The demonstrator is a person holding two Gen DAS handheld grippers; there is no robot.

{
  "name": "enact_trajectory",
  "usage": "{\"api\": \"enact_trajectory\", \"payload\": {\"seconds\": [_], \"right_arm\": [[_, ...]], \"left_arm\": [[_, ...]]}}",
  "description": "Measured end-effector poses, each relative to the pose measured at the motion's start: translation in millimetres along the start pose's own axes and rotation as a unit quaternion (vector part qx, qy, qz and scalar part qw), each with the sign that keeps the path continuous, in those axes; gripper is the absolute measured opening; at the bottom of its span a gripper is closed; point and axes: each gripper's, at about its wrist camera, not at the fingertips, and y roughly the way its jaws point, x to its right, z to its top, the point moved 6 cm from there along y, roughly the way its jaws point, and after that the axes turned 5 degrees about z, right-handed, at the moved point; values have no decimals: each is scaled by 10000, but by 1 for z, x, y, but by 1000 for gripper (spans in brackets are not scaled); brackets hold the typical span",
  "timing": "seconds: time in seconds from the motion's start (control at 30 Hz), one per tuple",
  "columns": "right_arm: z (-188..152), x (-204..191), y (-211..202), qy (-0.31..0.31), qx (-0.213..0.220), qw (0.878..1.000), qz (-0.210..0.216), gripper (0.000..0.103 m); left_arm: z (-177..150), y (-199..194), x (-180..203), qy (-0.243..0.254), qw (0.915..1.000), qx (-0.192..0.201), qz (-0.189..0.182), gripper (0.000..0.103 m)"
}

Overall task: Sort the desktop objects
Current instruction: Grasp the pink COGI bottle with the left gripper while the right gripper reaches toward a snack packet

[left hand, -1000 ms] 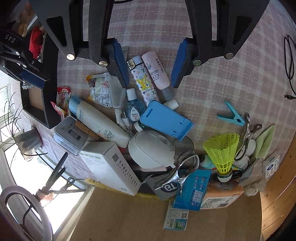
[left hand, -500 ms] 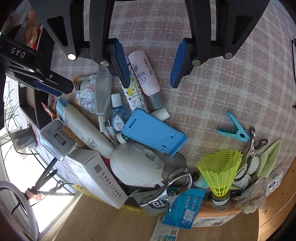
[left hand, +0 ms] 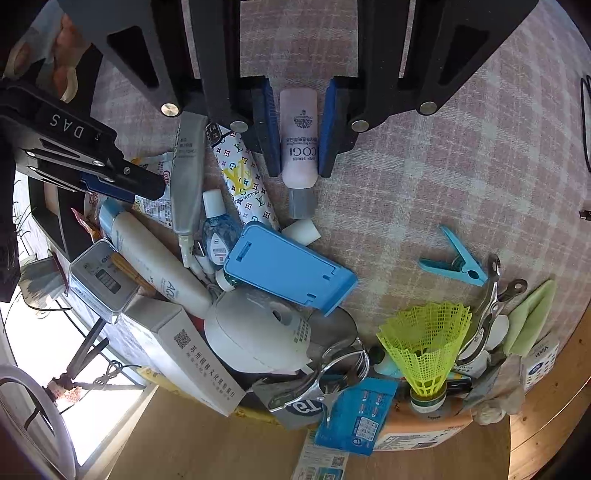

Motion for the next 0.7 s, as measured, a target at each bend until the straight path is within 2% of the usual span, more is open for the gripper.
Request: {"api": "enact_trajectory", "payload": {"seconds": [0.03, 0.2, 0.27, 0.33, 0.6, 0.7], "right_arm": [[0, -2, 0, -50, 3, 10000, -38, 32], [-5, -7, -2, -209, 60, 9997, -65, 27], [-8, -7, -7, -222, 116, 9997, -20, 19], [-12, -6, -14, -254, 150, 9995, -56, 8], [-27, 1, -24, -119, 149, 9997, 163, 4], [-34, 9, -37, 26, 282, 9992, 285, 3]], "left_arm": [[0, 0, 0, -1, 10000, 14, -5, 19], [-17, -7, -7, 36, 10000, 78, 6, 19], [-38, -13, -14, 20, 10000, 92, -9, 19], [-46, -15, -15, 10, 10000, 93, -27, 19], [-88, -28, -22, -72, 9999, 83, -43, 19], [-95, -34, -31, -150, 9998, 115, -63, 19]]}}
